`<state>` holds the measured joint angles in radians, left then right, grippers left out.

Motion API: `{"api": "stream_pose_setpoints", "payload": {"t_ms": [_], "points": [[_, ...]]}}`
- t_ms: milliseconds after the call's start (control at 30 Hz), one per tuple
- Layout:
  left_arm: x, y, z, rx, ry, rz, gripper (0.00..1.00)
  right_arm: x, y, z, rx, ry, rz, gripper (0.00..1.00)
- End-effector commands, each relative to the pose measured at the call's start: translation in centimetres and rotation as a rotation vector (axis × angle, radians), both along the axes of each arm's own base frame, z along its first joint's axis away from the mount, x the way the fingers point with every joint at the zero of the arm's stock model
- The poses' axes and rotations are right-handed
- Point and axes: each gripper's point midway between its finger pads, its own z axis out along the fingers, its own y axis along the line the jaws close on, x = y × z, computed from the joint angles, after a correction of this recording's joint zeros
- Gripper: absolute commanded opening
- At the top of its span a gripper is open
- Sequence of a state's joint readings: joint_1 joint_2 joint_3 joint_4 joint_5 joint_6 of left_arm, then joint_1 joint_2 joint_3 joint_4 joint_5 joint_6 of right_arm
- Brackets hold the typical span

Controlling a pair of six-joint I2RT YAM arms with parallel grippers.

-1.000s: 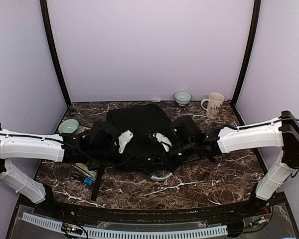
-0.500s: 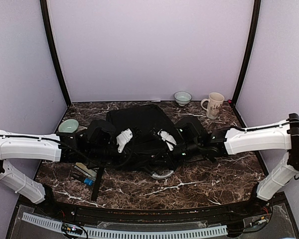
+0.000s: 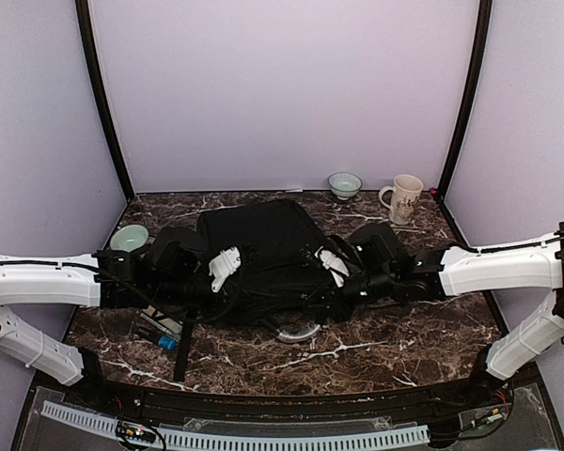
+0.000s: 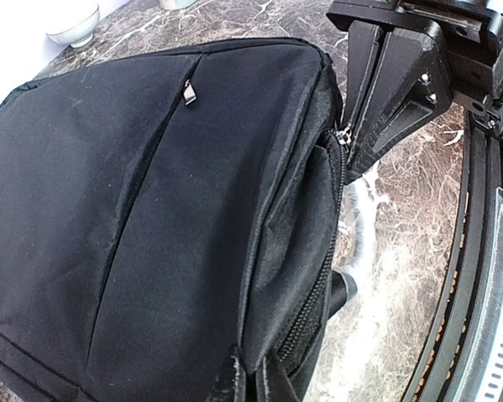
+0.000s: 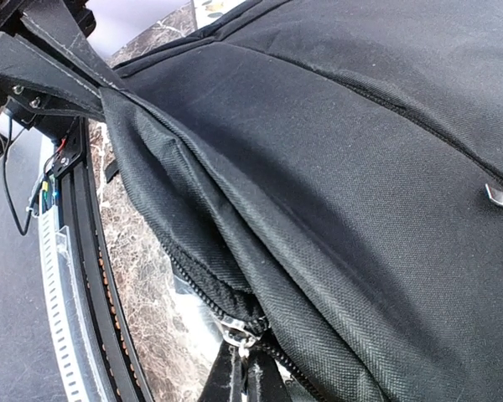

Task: Pack the student bag
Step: Unzip the largest pocket of the student bag, then hold the largest pocket of the student bag, then unzip the largest pocket of the student bag.

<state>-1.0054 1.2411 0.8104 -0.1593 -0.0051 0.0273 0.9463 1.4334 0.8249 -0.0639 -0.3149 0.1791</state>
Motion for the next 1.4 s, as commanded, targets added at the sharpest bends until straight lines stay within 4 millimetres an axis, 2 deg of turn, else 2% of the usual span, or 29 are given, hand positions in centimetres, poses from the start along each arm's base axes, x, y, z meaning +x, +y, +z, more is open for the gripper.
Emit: {"api": "stream_pose_setpoints", "payload": {"t_ms": [0,33,67,200,267,433,633,767,933,1033,1167,1367], "points": [[0.1,3.0,0.7,0.067,0.035,0.097,0.14,1.8,-1.6,-1.4,-0.087,0.03,-0.067,0.0],[-0.1,2.7,1.3,0.048,0.058,0.098,0.35,1.8,-1.0,-0.9,-0.071,0.03,-0.055,0.0],[-0.2,2.3,2.1,0.024,0.081,0.099,0.51,1.7,-0.5,-0.3,-0.054,0.026,-0.044,0.0],[-0.7,0.7,3.6,-0.07,0.137,0.084,0.93,0.8,1.4,1.9,0.017,-0.02,0.011,0.0],[-0.7,-0.4,3.7,-0.099,0.158,0.06,0.98,0.5,2.1,2.5,0.035,-0.032,0.023,0.0],[-0.4,-3.8,2.5,-0.087,0.261,0.014,0.98,-0.4,3.5,3.9,0.063,-0.058,0.065,0.0],[1.7,-5.0,0.2,-0.025,0.257,0.078,0.88,-1.5,4.7,5.3,0.13,-0.072,0.106,0.0],[2.3,-4.8,-0.4,0.003,0.232,0.092,0.69,-1.8,5.0,5.4,0.138,-0.074,0.114,0.0],[2.1,-3.9,-0.7,0.015,0.216,0.1,0.28,-1.3,5.2,6.2,0.154,-0.092,0.094,0.0],[1.8,-3.0,-0.5,0.029,0.196,0.099,0.02,-0.8,4.8,5.7,0.132,-0.103,0.065,0.0],[1.3,-1.1,-0.3,0.069,0.166,0.106,0.0,0.4,2.9,3.4,0.056,-0.092,0.016,0.0],[-0.3,1.8,0.3,0.08,0.137,0.093,0.0,3.7,-3.5,-0.5,-0.116,-0.071,-0.032,0.0]]}}
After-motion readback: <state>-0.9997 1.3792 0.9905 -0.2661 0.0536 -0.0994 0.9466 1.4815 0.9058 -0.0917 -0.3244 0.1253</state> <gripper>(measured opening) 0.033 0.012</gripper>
